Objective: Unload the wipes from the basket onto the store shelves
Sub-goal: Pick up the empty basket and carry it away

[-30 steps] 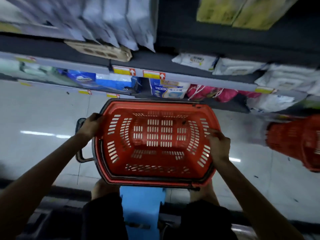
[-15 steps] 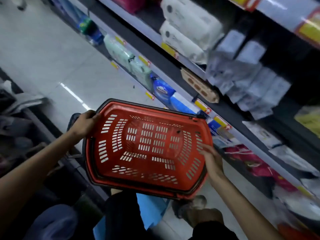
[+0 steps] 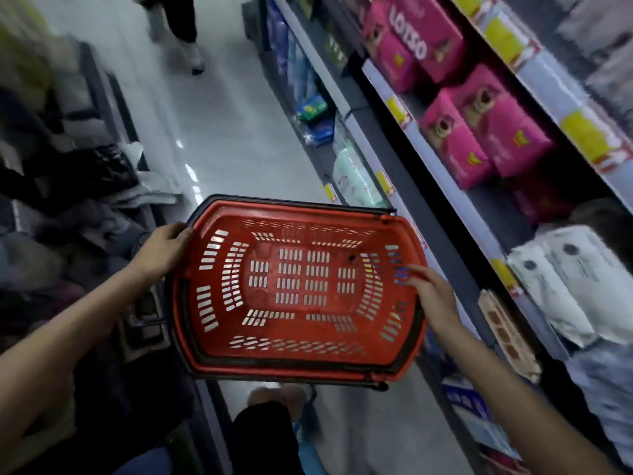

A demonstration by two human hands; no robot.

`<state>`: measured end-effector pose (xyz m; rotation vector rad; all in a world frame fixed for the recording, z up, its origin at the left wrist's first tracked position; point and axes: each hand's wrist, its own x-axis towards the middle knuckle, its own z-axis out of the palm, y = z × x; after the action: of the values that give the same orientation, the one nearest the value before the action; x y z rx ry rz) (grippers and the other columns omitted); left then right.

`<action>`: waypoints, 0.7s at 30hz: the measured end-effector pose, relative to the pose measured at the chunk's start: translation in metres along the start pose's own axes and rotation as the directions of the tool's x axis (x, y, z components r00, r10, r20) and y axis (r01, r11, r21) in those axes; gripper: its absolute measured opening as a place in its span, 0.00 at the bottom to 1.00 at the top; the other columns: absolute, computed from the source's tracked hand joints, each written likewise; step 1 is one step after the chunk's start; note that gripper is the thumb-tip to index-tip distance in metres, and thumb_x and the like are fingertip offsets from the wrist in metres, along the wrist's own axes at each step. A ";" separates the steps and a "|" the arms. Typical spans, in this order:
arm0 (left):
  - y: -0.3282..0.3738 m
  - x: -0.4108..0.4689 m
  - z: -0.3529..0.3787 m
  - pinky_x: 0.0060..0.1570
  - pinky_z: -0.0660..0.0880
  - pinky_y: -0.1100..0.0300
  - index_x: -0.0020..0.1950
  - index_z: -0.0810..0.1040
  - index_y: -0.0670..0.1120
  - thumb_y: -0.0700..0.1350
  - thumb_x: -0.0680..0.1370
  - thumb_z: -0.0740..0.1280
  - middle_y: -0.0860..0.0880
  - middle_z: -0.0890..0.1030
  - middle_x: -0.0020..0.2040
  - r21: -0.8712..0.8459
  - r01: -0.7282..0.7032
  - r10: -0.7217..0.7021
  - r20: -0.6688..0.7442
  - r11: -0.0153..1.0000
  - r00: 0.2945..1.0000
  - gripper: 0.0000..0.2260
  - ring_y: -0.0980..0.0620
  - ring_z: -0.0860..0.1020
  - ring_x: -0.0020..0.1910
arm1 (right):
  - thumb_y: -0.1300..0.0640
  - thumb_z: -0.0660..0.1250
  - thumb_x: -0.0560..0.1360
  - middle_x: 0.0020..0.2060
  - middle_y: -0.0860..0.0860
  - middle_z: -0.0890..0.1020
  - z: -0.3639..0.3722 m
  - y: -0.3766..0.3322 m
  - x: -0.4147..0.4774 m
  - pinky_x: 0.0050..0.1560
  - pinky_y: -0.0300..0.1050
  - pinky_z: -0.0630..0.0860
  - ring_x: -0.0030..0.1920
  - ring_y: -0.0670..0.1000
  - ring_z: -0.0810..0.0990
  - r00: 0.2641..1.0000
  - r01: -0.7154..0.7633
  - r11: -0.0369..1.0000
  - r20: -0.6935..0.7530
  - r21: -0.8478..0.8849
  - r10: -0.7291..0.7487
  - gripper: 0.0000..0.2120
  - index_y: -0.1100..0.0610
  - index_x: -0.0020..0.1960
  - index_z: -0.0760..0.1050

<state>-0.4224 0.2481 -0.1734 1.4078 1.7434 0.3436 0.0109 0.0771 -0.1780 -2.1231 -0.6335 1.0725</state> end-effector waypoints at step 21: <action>0.037 0.130 -0.164 0.61 0.72 0.56 0.72 0.75 0.41 0.35 0.80 0.69 0.47 0.80 0.60 -0.124 0.116 -0.144 -0.245 0.985 0.959 0.20 0.48 0.79 0.61 | 0.63 0.67 0.77 0.54 0.50 0.84 0.152 -0.291 0.196 0.45 0.41 0.76 0.48 0.46 0.82 0.921 0.312 0.947 0.267 -0.072 -0.283 0.12 0.52 0.56 0.83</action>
<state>-0.5211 0.4242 -0.1062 1.2052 1.9808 0.5582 -0.0438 0.4522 -0.1288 -1.9142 -1.1265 1.1640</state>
